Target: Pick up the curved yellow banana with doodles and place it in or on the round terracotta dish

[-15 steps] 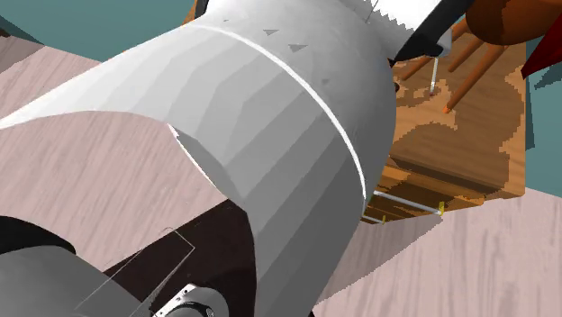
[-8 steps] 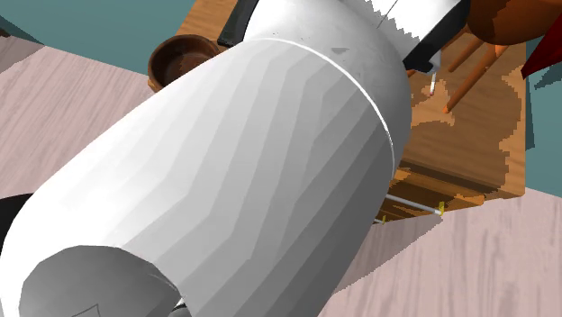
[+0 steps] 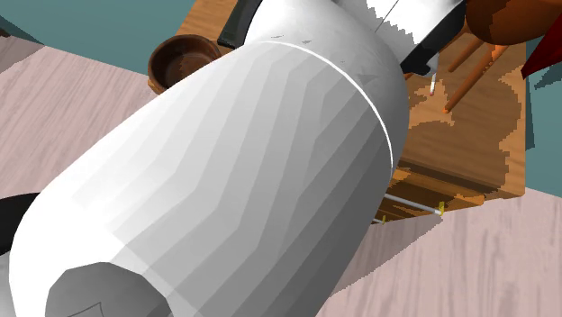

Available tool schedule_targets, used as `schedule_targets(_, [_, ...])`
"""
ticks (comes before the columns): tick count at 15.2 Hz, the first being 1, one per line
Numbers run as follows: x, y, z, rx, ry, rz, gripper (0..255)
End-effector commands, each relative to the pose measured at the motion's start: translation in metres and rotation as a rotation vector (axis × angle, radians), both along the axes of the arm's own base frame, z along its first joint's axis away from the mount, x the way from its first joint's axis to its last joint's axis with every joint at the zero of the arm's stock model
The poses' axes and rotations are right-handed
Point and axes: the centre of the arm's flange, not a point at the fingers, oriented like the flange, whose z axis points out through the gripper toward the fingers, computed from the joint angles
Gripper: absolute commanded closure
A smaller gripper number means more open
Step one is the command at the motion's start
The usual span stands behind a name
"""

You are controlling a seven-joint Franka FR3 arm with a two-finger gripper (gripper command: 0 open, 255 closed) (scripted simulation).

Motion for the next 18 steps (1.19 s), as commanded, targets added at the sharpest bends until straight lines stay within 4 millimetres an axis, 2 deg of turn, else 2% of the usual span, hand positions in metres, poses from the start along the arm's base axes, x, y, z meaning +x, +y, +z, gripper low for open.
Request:
schedule_targets(1, [0.000, 0.000, 0.000, 0.000, 0.000, 0.000, 255])
schedule_targets(10, [0.000, 0.000, 0.000, 0.000, 0.000, 0.000, 255])
schedule_targets(18, [0.000, 0.000, 0.042, 0.000, 0.000, 0.000, 255])
